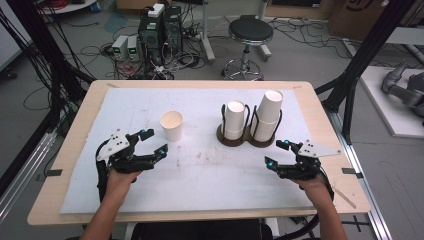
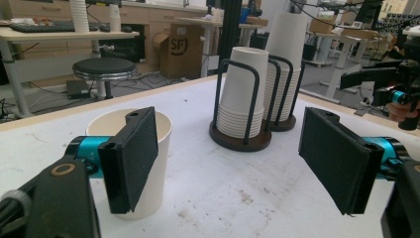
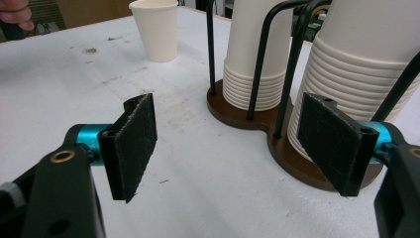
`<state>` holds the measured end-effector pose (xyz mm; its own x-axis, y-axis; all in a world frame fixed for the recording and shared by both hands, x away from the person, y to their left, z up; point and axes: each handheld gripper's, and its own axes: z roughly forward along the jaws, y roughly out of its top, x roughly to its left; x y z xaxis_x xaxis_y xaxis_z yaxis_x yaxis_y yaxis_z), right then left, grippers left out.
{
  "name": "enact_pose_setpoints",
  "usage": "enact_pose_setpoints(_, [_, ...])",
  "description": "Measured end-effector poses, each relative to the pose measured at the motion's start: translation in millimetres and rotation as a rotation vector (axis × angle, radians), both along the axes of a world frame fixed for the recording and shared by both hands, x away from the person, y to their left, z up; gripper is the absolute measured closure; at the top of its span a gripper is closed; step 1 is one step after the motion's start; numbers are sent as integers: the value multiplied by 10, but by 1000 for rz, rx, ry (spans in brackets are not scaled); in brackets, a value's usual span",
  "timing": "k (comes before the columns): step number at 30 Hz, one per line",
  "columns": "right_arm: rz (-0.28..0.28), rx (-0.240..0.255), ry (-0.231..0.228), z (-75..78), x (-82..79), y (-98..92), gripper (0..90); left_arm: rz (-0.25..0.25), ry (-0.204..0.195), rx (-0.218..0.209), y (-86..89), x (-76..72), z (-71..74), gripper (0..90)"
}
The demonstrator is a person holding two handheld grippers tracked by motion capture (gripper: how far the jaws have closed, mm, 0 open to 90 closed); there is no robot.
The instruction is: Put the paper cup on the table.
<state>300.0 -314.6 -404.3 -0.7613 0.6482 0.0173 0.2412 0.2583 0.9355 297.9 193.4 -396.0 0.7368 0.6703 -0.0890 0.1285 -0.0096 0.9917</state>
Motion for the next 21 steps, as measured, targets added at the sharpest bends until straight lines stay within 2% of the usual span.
enact_pose_setpoints(21, [2, -12, -3, 19, -16, 39, 240, 23, 8, 5, 46, -65, -62, 232])
